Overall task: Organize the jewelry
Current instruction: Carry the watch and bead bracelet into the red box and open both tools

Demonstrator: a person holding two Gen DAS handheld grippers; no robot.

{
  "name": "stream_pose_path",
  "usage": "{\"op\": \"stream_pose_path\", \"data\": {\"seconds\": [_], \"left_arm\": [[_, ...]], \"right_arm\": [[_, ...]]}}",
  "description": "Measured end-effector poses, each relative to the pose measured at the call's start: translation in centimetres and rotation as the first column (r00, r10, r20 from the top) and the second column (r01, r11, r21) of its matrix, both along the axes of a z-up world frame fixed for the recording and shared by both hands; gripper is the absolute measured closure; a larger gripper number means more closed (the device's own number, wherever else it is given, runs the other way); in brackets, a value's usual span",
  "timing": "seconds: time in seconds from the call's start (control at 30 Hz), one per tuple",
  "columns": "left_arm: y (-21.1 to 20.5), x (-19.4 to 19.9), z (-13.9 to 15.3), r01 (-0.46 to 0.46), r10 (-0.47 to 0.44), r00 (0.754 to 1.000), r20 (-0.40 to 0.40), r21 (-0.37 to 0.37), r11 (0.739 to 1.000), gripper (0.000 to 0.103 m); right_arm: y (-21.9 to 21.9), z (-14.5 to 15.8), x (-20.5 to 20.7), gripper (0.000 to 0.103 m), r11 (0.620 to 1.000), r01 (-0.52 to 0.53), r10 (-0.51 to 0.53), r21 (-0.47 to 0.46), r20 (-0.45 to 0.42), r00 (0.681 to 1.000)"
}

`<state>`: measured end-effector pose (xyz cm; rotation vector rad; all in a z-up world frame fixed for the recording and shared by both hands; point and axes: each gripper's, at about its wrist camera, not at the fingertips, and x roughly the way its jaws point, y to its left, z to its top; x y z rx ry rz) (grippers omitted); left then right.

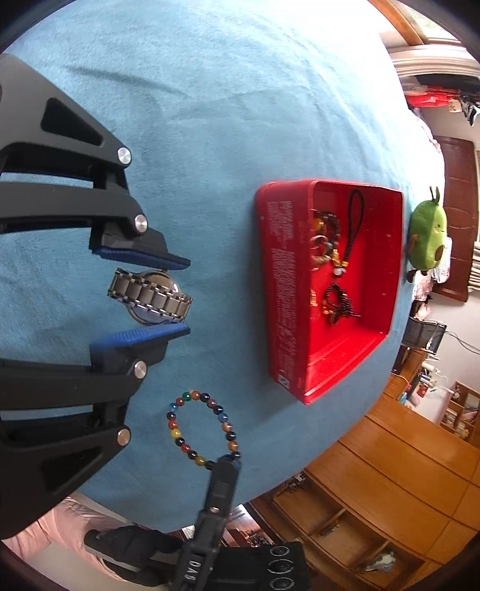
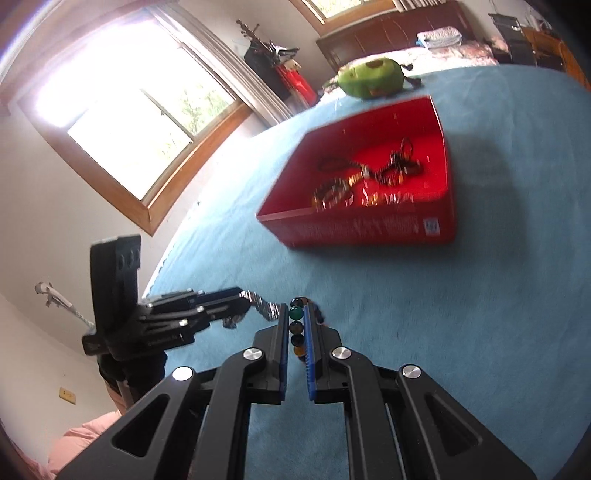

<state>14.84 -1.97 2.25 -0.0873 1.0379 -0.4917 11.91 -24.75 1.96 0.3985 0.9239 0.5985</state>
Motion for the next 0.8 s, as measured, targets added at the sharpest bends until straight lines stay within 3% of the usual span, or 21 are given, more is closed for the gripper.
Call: {"op": "stream_pose_path", "data": {"seconds": [0.27, 0.43, 0.63, 0.8], "left_arm": [[-0.4, 1.9, 5.1, 0.009, -0.005, 0.996, 0.09, -0.039, 0.999, 0.075], [-1.1, 5.4, 7.6, -0.037, 0.043, 0.989, 0.144, -0.044, 0.998, 0.075], [-2.4, 11.3, 5.6, -0.104, 0.107, 0.987, 0.117, -0.031, 0.994, 0.075], [-3.4, 15.5, 3.1, -0.124, 0.125, 0.989, 0.077, -0.015, 0.992, 0.075]], "right_arm": [[-0.2, 4.4, 4.4, 0.096, 1.0, 0.027, -0.028, 0.01, 0.069, 0.997], [0.0, 4.8, 8.4, 0.096, 0.998, 0.064, -0.064, 0.008, 0.084, 0.994], [0.5, 2.6, 13.4, 0.096, 0.985, 0.161, -0.156, -0.068, 0.082, 0.984], [1.2, -0.1, 17.3, 0.096, 0.985, 0.153, -0.153, -0.073, 0.016, 0.988]]}}
